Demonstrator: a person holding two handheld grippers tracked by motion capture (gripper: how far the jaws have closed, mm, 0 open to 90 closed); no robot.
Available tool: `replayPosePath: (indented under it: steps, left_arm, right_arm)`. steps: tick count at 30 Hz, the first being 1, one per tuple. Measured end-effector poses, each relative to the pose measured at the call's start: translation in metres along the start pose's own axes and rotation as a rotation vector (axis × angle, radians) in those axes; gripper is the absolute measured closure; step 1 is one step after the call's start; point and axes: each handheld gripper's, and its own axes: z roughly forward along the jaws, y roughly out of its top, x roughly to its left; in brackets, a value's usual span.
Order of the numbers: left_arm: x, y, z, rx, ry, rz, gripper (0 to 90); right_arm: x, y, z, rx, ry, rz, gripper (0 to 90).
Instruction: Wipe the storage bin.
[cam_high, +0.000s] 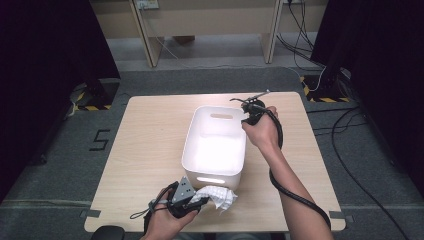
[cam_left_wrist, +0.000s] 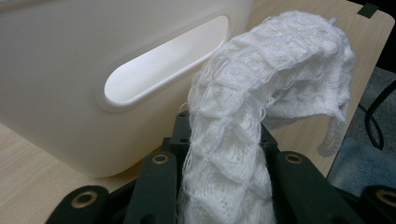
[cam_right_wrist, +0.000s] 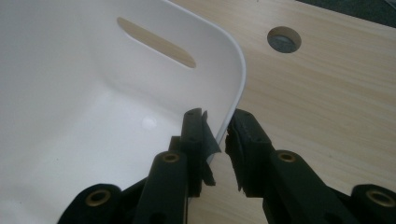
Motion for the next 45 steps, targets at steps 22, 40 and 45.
replayPosePath:
  steps: [22,40,45]
  left_arm:
    - [-0.002,0.006,0.002,-0.002,-0.006,0.016,70.1]
    - [-0.018,0.026,0.012,-0.061,-0.029,0.013,70.7]
    - [-0.021,0.031,0.017,-0.069,-0.025,-0.003,70.9]
  right_arm:
    - [0.000,0.003,0.004,-0.020,-0.002,-0.014,78.5]
    - [-0.008,-0.010,-0.012,-0.092,0.013,-0.001,61.6]
    - [-0.007,-0.013,-0.012,-0.098,0.020,-0.002,61.0]
